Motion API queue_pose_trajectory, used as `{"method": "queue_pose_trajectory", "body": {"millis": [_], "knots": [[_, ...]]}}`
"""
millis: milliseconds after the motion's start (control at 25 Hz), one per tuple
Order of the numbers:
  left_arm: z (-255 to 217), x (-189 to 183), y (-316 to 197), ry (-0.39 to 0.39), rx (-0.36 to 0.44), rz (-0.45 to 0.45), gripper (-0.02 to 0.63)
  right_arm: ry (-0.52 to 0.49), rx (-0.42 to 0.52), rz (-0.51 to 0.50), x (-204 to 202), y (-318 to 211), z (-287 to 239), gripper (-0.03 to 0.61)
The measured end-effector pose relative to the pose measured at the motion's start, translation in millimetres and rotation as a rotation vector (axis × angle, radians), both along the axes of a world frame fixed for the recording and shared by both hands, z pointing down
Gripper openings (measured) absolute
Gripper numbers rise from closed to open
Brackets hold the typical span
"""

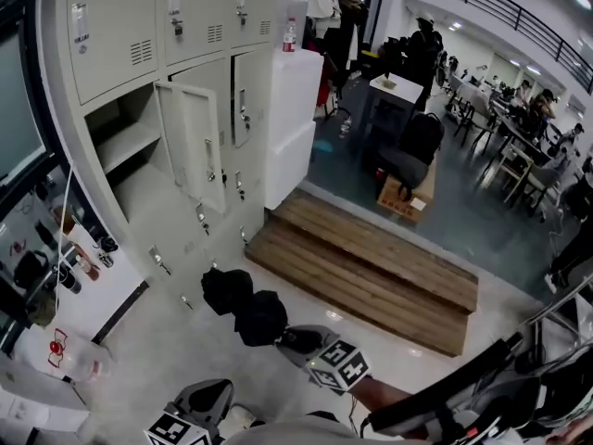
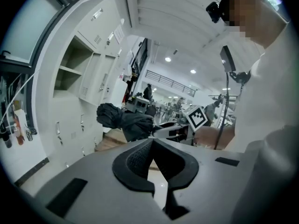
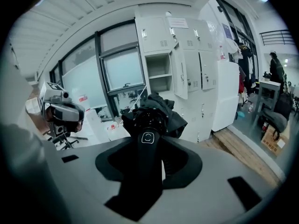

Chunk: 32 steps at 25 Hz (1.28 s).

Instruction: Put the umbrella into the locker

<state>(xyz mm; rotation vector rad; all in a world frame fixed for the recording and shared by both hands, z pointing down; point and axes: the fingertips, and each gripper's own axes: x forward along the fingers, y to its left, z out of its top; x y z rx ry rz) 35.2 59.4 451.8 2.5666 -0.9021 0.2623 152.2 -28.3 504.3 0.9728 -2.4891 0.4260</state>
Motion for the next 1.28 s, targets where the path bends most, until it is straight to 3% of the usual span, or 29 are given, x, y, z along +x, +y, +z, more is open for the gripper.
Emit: {"method": "queue_pose_trajectory", "body": {"millis": [280,520,800,1280], "knots": [[-5.2,-82.7,-44.3,-0.007,0.003,-0.026,0.011,-0.003,0.041,0.007,-85.6,-86.2,-18.5,0.156],[-5.3,-119.1,-91.6,0.029,0.004,-0.097,0.011,0.002,0.074,-0.03,-138.1,-169.3,-25.4,0.156],[-9.1,-166.5,-174.6,0.019,0.017,-0.211,0.011,0.0,0.112,-0.072,-200.2,-301.5,-31.7,0.156],[-32.5,-200.1,-292.3,0.013,0.023,-0.368,0.011,-0.028,0.132,-0.168,-321.2,-480.3,-37.9,0.156]]}}
